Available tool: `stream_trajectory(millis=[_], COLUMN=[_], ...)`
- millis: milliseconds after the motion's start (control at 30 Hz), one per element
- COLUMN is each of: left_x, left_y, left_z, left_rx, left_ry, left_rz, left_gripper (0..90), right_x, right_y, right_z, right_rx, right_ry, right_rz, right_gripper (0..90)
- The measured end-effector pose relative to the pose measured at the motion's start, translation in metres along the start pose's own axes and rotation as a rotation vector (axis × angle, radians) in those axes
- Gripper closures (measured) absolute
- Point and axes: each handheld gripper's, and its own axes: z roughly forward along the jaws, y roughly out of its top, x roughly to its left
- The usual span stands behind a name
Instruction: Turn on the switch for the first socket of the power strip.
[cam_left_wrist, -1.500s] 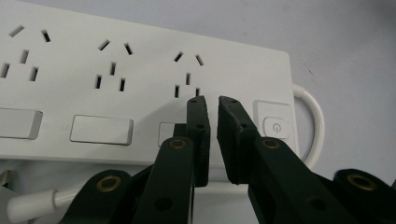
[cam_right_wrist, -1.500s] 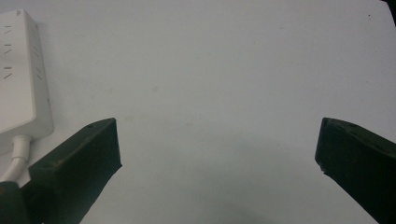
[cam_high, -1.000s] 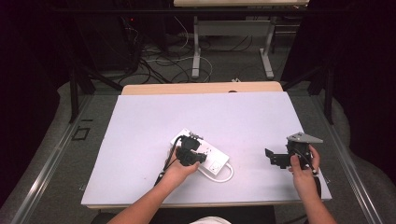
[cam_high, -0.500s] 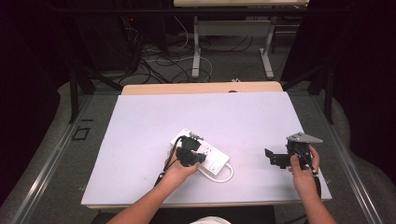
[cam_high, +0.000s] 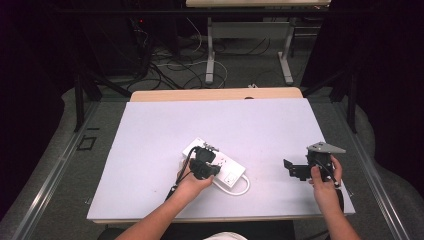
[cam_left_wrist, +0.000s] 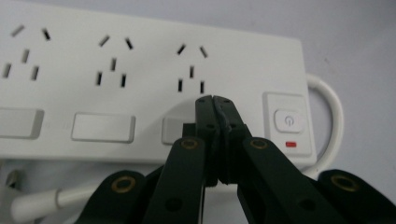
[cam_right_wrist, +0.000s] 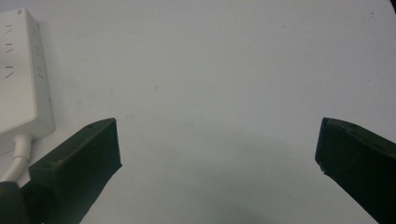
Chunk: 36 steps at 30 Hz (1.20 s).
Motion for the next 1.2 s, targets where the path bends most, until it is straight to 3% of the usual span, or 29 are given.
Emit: stream_trajectory(millis=[333,667,1067,1133,1200], left_x=[0.0000,0.0031,0.0049,0.0040,0.0053], left_y=[-0.0005,-0.0015,-0.0023,-0.0030,-0.0030], left_z=[0.0000,-0.0005,-0.0006,-0.0001,-0.0006], left_rx=[-0.003,-0.007,-0.014,-0.021,-0.017], left_ry=[0.000,-0.027,-0.032,-0.040,-0.049], left_rz=[-0.004,-0.029,-0.017,-0.040,-0.034], left_gripper=[90.0,89.9,88.8,88.8,88.6], right_x=[-0.0005,-0.0006,-0.0019,-0.0026,-0.0028], right_y=[0.0001,0.0000,-0.0006,-0.0007,-0.0010], right_z=[-0.0003,-0.0004,0.0002,0.0003,0.0007], right_rx=[0.004,0.004,0.002,0.004,0.002], right_ry=[0.005,0.003,-0.003,0.005,-0.001], right_rz=[-0.001,-0.001,0.000,-0.002,-0.002], right_gripper=[0.0,0.0,0.0,0.0,0.0])
